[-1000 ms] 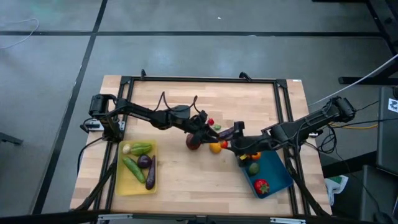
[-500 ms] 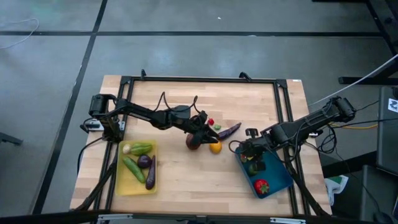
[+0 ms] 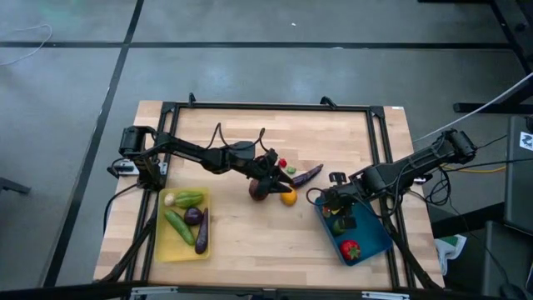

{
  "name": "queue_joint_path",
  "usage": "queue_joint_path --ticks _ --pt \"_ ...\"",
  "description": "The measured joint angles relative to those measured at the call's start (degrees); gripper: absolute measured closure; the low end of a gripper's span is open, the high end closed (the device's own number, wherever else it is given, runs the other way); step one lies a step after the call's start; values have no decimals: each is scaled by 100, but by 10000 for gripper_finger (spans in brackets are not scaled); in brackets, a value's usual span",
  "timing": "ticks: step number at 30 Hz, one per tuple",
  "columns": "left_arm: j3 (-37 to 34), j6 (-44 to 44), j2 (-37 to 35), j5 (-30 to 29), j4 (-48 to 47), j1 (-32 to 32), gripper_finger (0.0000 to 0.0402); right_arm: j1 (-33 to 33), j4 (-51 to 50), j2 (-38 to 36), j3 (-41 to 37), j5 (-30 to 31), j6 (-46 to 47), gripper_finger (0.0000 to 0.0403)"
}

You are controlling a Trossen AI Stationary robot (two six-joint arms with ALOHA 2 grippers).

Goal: Sort produce into baskets
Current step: Put the peach into the blue bin

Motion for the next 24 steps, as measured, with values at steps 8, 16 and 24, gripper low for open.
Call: queue_joint_path --ticks 8,16,24 --pt "-4 271 0 25 -592 0 167 0 0 0 0 0 15 267" --pt "-5 961 0 43 -1388 0 167 0 -2 0 0 2 254 267" --pt "455 1676 4 -321 -2587 -11 167 0 -131 256 2 2 371 267"
